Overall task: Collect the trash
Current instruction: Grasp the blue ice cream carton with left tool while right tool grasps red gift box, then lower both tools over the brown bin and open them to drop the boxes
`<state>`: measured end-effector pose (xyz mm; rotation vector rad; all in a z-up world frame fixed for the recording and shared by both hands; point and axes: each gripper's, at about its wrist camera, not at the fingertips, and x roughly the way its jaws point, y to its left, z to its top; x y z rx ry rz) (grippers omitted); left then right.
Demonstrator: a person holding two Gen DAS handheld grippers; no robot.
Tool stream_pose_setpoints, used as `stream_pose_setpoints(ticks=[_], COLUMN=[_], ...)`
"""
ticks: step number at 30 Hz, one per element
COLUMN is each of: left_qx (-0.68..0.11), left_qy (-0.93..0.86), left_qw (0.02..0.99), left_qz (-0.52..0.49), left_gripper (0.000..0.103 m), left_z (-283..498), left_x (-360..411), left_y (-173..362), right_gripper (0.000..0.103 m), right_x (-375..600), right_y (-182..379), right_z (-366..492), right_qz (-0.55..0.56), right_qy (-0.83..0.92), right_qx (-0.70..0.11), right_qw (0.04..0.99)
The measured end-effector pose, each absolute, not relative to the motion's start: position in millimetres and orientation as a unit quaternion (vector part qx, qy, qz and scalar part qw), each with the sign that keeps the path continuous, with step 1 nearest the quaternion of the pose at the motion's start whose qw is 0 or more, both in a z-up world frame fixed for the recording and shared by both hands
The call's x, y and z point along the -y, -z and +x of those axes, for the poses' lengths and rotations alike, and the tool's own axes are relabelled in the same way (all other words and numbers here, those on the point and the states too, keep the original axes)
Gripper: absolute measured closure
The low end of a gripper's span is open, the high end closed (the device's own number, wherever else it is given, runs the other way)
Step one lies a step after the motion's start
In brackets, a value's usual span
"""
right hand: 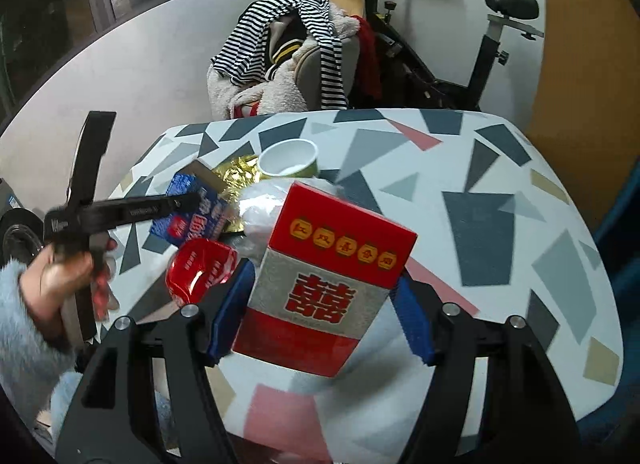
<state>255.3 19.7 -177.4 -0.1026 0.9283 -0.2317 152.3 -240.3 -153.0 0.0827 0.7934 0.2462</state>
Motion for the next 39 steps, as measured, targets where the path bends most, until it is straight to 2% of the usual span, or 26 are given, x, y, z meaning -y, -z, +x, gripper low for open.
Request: stream_pose_setpoints(ticks=[9, 15, 21, 28, 34, 39], left_qx=[-0.383, -0.368, -0.365, -0.41, -0.469, -0.511], left_qy=[0.144, 0.177, 0.215, 0.246, 0.229, 0.207], left_qw=[0.912, 0.912, 0.905, 0.879, 0.853, 0.834], left_qz=[-0.032, -0.028, -0.03, -0.002, 0.025, 0.034], left_gripper=[0.065, 0.065, 0.065, 0.065, 0.065, 0.065], left_z=[177, 103, 24, -38, -46, -36], left_x=[-31, -26, -10, 14, 26, 28], left_y=[107, 99, 132, 209, 280, 317], right_gripper=[0.036, 0.036, 0.036, 0.036, 0.036, 0.036], right_x=[251, 239, 231, 225, 229, 235], right_y=[153, 153, 167, 206, 240, 267], right_z=[117, 84, 47, 9, -7, -15], right_qz=[0.049, 0.038, 0.025, 0.026, 0.052, 0.065], right_qy=[-0.128, -0.147, -0.163, -0.174, -0.162, -0.152], right_qx=[-0.376, -0.367, -0.366, -0.378, -0.379, -0.395], right_qw=[0.916, 0.918, 0.916, 0.909, 0.91, 0.904])
